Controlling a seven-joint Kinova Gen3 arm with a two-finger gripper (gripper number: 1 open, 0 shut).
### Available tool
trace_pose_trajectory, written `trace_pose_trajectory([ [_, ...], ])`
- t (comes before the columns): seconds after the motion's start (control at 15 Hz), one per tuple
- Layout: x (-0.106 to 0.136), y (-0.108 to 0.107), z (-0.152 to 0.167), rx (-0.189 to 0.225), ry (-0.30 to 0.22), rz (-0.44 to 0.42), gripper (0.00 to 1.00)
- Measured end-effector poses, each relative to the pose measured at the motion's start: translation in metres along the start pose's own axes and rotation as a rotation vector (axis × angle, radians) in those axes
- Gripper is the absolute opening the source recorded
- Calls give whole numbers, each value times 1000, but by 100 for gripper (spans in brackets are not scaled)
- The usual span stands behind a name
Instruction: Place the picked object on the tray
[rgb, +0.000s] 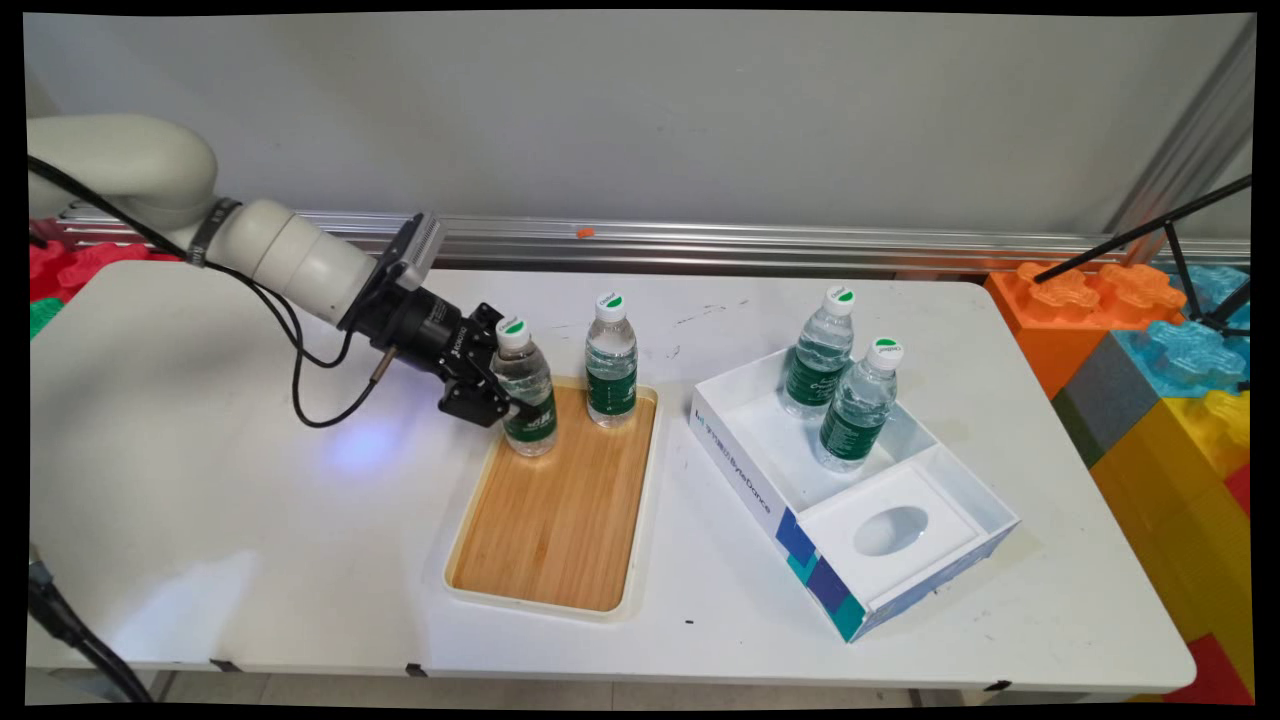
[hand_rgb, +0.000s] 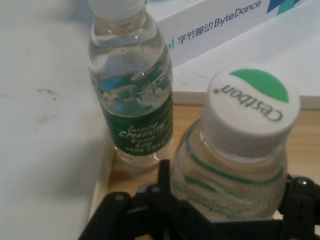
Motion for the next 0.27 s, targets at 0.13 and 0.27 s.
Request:
trace_pose_trajectory([
  [0.13,-2,0,1,-4,0,6,100],
  [0.27,-3,-1,2,-6,-1,7,100],
])
